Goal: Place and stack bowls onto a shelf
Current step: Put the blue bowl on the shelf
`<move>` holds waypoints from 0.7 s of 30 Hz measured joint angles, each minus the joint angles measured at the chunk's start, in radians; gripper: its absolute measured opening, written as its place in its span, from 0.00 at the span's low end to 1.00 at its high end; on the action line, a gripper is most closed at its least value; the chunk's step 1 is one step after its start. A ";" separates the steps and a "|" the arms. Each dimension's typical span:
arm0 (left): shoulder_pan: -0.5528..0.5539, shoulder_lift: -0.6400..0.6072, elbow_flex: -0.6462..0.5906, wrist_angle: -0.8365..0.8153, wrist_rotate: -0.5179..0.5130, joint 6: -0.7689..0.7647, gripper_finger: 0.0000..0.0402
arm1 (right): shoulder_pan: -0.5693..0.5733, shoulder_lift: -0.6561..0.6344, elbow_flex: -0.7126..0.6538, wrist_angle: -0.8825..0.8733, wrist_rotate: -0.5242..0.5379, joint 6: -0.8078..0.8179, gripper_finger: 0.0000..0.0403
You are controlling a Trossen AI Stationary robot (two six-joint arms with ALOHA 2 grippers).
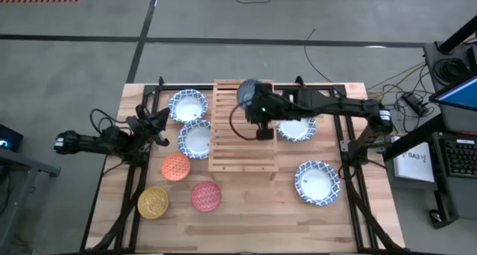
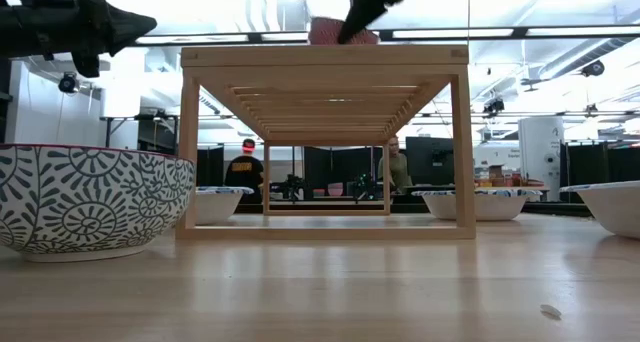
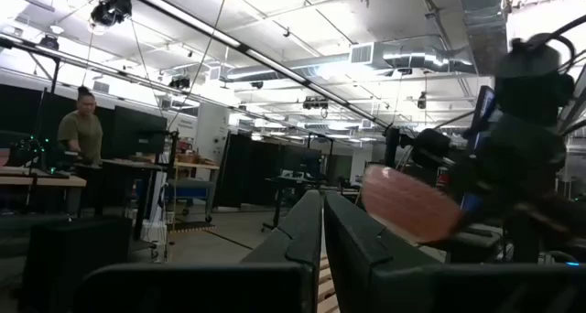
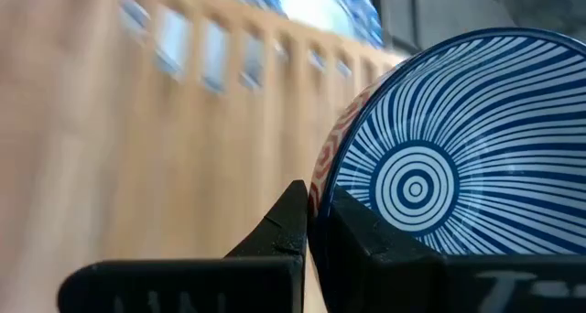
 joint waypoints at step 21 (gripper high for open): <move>0.000 0.000 0.000 -0.008 0.000 0.038 0.00 | -0.167 0.298 0.347 -0.253 -0.204 -0.005 0.03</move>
